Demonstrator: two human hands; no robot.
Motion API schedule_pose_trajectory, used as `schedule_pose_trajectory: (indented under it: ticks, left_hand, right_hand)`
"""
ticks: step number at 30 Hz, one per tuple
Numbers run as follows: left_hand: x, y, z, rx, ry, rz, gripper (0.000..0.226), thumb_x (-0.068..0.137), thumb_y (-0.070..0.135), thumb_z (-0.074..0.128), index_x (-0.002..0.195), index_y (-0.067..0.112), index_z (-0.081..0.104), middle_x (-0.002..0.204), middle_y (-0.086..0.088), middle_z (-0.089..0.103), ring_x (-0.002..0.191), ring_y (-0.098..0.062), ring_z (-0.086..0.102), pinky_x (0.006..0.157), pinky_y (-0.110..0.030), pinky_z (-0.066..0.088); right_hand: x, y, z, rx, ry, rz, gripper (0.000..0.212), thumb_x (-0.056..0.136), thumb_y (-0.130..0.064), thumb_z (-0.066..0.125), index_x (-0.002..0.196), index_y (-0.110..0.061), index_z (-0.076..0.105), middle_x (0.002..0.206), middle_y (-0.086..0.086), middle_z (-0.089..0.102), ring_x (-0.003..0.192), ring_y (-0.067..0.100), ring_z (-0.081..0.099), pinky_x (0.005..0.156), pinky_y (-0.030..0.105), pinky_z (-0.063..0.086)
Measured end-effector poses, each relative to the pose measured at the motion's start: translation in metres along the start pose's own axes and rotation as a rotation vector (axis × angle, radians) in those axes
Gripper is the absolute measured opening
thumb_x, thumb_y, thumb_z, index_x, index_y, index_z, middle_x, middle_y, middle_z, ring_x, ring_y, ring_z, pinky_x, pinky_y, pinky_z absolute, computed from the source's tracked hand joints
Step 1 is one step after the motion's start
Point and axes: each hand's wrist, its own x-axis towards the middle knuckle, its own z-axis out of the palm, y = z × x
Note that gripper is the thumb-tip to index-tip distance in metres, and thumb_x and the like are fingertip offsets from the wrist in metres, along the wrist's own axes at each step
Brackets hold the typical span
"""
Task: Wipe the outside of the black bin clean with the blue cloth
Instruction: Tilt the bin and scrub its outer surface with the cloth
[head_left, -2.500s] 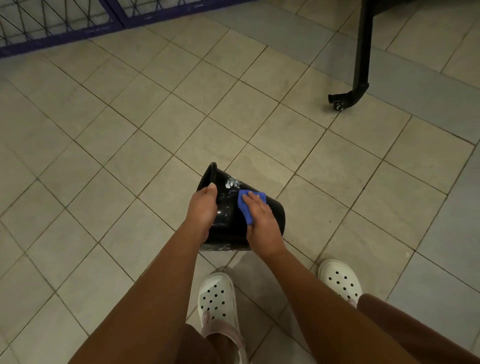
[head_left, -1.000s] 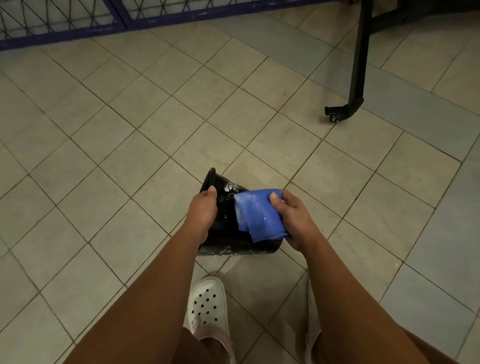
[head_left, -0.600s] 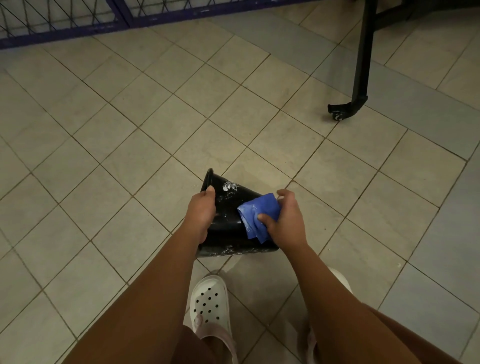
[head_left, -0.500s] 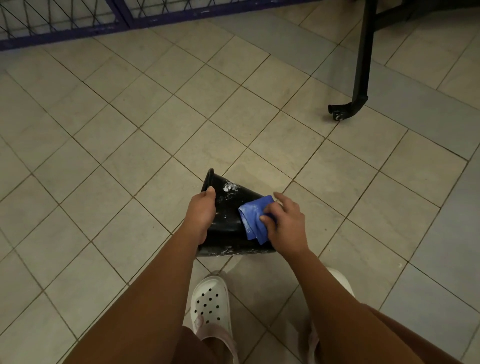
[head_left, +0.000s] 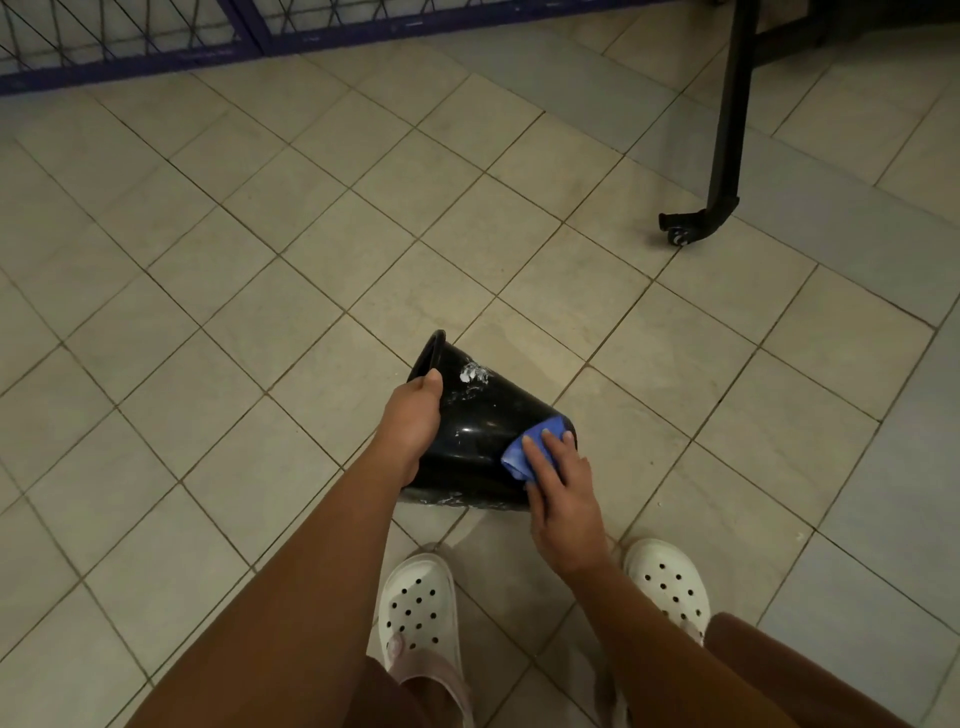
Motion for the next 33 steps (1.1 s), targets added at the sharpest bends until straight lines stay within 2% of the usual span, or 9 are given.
schedule_pose_trajectory:
  ticks: [2,8,10,14,19,22,25,29,33]
  left_hand:
    - [-0.001,0.002,0.001,0.004,-0.004,0.01,0.042,0.105,0.042,0.03,0.119,0.015,0.059,0.104,-0.011,0.064,0.096,-0.027,0.061,0.073,-0.036,0.045]
    - [-0.006,0.004,0.007,0.025,-0.041,0.081,0.04,0.105,0.036,0.031,0.11,0.011,0.063,0.106,-0.015,0.07,0.097,-0.03,0.068,0.09,-0.045,0.054]
    - [-0.006,0.004,0.008,0.003,-0.034,0.075,0.04,0.105,0.035,0.032,0.108,0.011,0.063,0.103,-0.015,0.069,0.097,-0.031,0.067,0.089,-0.046,0.054]
    - [-0.007,0.003,0.01,0.011,-0.005,0.075,0.035,0.105,0.038,0.031,0.109,0.018,0.06,0.105,-0.011,0.064,0.098,-0.027,0.061,0.082,-0.041,0.048]
    - [-0.006,0.003,0.007,0.013,0.005,0.081,0.037,0.105,0.036,0.031,0.111,0.015,0.061,0.105,-0.014,0.066,0.096,-0.029,0.063,0.082,-0.04,0.05]
    - [-0.006,-0.001,0.004,0.014,0.01,0.09,0.036,0.105,0.033,0.032,0.111,0.015,0.062,0.104,-0.013,0.068,0.095,-0.028,0.065,0.078,-0.037,0.05]
    - [-0.007,-0.004,0.003,-0.001,0.021,0.077,0.037,0.104,0.036,0.033,0.115,0.015,0.062,0.105,-0.012,0.066,0.097,-0.029,0.063,0.081,-0.039,0.048]
    - [-0.009,-0.001,0.004,-0.005,-0.019,0.084,0.033,0.104,0.037,0.033,0.113,0.02,0.06,0.103,-0.007,0.064,0.096,-0.025,0.06,0.08,-0.039,0.045]
    - [-0.011,0.0,0.003,-0.002,-0.037,0.114,0.031,0.106,0.034,0.033,0.109,0.021,0.06,0.102,-0.009,0.066,0.093,-0.025,0.063,0.071,-0.033,0.047]
  right_hand:
    - [-0.004,-0.012,0.008,0.008,-0.005,-0.047,0.048,0.093,-0.019,0.041,0.141,-0.019,0.038,0.148,0.006,0.031,0.14,0.03,0.021,0.107,0.057,0.03]
    - [0.044,-0.061,0.012,0.033,-0.07,-0.186,0.062,0.088,-0.009,0.057,0.143,-0.024,0.031,0.15,0.009,0.03,0.142,0.031,0.012,0.113,0.052,0.011]
    - [0.05,-0.049,0.01,0.023,-0.079,-0.073,0.066,0.085,-0.002,0.061,0.143,-0.021,0.034,0.15,0.011,0.03,0.141,0.033,0.015,0.112,0.055,0.015]
    - [0.029,-0.023,0.007,-0.032,0.023,0.174,0.06,0.08,0.0,0.065,0.136,-0.011,0.045,0.135,0.023,0.043,0.124,0.038,0.039,0.095,0.055,0.044]
    - [0.025,-0.06,0.012,-0.043,0.023,0.036,0.044,0.09,-0.023,0.043,0.132,-0.014,0.05,0.118,0.017,0.05,0.104,0.028,0.046,0.087,0.037,0.046]
    - [0.044,-0.061,0.011,-0.016,-0.006,-0.025,0.042,0.092,-0.022,0.045,0.133,-0.016,0.05,0.126,0.017,0.046,0.114,0.032,0.043,0.099,0.041,0.04]
    - [0.052,-0.034,0.011,0.042,-0.009,0.2,0.043,0.094,-0.017,0.049,0.137,-0.017,0.045,0.142,0.017,0.034,0.13,0.034,0.03,0.11,0.047,0.029]
    - [0.033,-0.031,0.014,0.065,0.078,0.394,0.05,0.089,-0.006,0.055,0.138,-0.01,0.043,0.14,0.023,0.035,0.129,0.039,0.032,0.107,0.052,0.033]
    - [0.026,-0.062,0.024,0.076,0.048,0.181,0.047,0.093,-0.016,0.045,0.139,-0.012,0.041,0.144,0.019,0.037,0.137,0.037,0.024,0.11,0.054,0.026]
